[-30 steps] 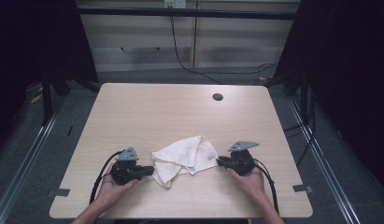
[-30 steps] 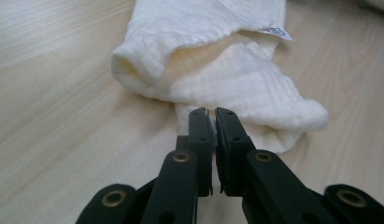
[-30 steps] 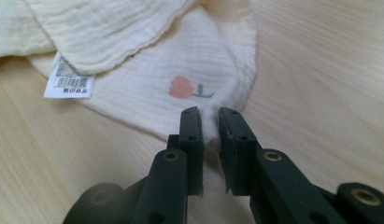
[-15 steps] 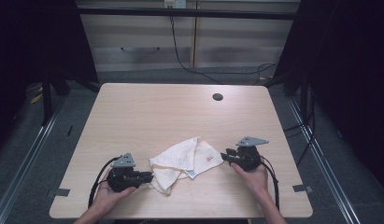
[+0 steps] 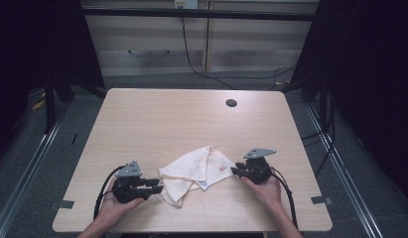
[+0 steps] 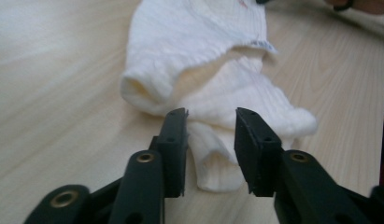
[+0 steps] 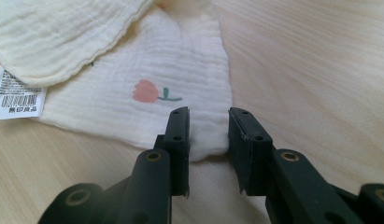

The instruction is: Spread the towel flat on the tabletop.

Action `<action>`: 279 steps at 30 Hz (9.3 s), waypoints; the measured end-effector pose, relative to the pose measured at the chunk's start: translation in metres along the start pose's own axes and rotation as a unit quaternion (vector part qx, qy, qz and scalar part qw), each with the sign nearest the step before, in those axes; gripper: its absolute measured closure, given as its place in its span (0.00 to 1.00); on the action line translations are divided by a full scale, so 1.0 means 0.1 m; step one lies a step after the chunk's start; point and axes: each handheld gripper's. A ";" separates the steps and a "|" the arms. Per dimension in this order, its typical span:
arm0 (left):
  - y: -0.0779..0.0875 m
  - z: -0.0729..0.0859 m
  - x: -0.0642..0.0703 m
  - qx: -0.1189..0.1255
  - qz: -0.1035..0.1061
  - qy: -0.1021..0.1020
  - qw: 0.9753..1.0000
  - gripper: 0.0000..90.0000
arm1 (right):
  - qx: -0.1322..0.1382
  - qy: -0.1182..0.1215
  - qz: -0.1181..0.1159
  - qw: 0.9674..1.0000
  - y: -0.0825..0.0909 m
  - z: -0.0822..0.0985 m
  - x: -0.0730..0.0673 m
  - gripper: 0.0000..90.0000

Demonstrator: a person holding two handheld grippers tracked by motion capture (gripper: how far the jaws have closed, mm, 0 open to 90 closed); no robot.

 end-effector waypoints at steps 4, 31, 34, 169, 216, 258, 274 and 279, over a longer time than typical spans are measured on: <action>0.06 -0.14 0.02 0.026 -0.008 -0.008 1.000 0.64 | 0.014 -0.004 0.005 1.000 0.04 -0.04 0.00 0.70; -1.12 -0.69 0.10 -0.054 0.052 -0.054 0.996 0.67 | 0.042 -0.038 0.007 0.998 0.24 0.00 0.19 0.64; -1.17 -0.68 0.11 -0.062 0.053 -0.058 0.995 0.64 | 0.044 -0.039 0.008 0.998 0.25 0.01 0.21 0.64; 1.03 -1.35 0.11 0.288 -0.047 -0.072 0.954 0.99 | 0.269 0.011 0.005 0.963 1.50 -1.29 0.21 0.99; 0.37 -1.16 -0.50 0.156 -0.052 0.010 0.986 0.99 | 0.204 -0.026 0.005 0.979 0.94 -0.93 0.54 0.99; 0.26 -0.58 -0.50 0.030 -0.085 0.028 0.996 0.87 | 0.056 0.011 -0.059 0.997 0.24 -0.59 0.24 0.82; -0.16 -0.16 -0.53 -0.047 -0.083 0.024 0.995 0.88 | -0.002 0.017 -0.086 0.996 -0.16 -0.29 0.02 0.85; -0.19 -0.14 -0.54 -0.047 -0.082 0.024 0.995 0.90 | -0.021 0.020 -0.087 0.996 -0.18 -0.21 -0.02 0.85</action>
Point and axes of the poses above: each handheld gripper's, and its own axes: y roughly backward along the jaws, z roughly out of its underside, x roughly to its right, and after that the axes turned 7 degrees about z, right-handed
